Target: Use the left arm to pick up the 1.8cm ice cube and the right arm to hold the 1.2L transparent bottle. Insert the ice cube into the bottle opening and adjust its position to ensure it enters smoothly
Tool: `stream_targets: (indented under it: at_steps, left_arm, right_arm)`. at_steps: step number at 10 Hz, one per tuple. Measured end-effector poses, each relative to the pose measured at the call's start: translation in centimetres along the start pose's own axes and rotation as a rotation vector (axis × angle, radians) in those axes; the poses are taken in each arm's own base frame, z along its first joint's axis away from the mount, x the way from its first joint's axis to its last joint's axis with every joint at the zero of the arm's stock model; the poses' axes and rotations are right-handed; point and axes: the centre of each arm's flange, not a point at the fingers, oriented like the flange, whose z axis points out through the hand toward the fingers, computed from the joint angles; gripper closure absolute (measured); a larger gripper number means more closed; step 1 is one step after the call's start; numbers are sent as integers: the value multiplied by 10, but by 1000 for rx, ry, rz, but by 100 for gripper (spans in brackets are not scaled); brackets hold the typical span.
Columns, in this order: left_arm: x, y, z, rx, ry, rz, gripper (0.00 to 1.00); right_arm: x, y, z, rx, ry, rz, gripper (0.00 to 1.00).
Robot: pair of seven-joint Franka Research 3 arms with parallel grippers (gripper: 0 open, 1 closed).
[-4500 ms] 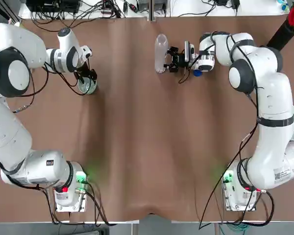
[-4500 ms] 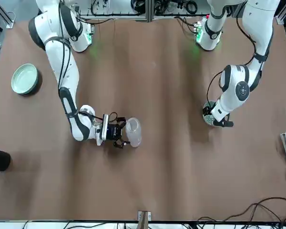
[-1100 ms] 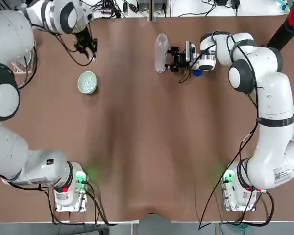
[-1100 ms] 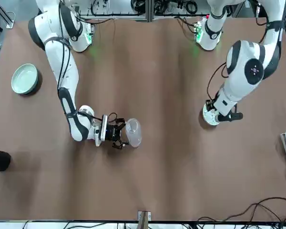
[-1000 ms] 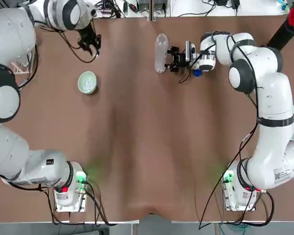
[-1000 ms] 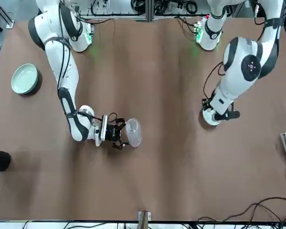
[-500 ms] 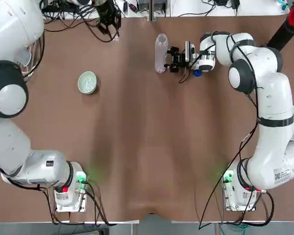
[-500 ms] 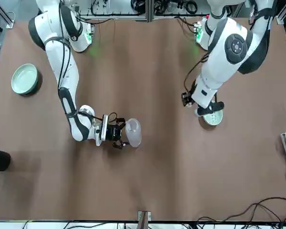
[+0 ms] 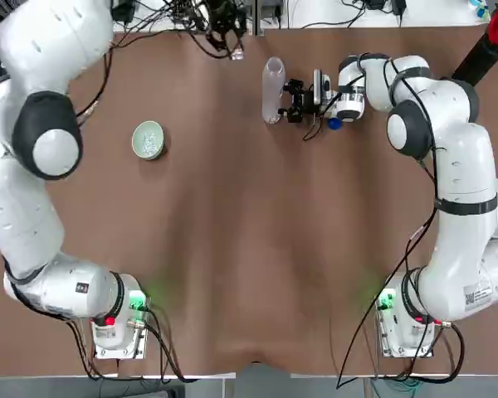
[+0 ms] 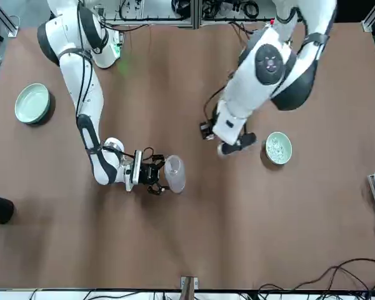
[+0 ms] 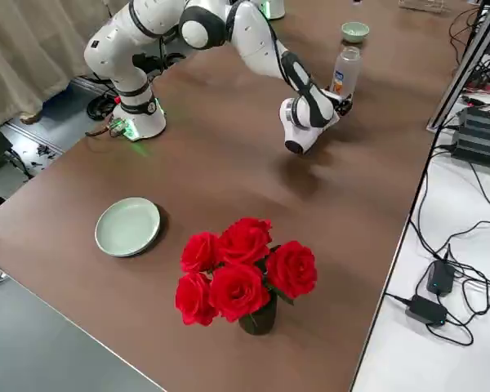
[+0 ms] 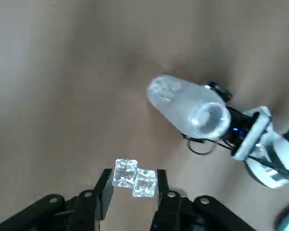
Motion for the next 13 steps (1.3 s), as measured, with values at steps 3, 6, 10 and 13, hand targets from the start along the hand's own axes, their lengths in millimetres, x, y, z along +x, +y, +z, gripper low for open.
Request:
stream_targets:
  at_steps: [3,6,10,13]
  left_arm:
    - [3,26,24,-73,52,-47,59]
    - [-21,64,72,-107,149,-76,59]
    - [-10,81,89,-148,193,-107,59]
    - [-20,87,96,-147,199,-100,59]
  right_arm:
    - [0,0,0,0,0,0,0]
    - [0,0,1,1,1,0,0]
    - [0,0,1,1,1,0,0]
    - [0,0,1,1,1,0,0]
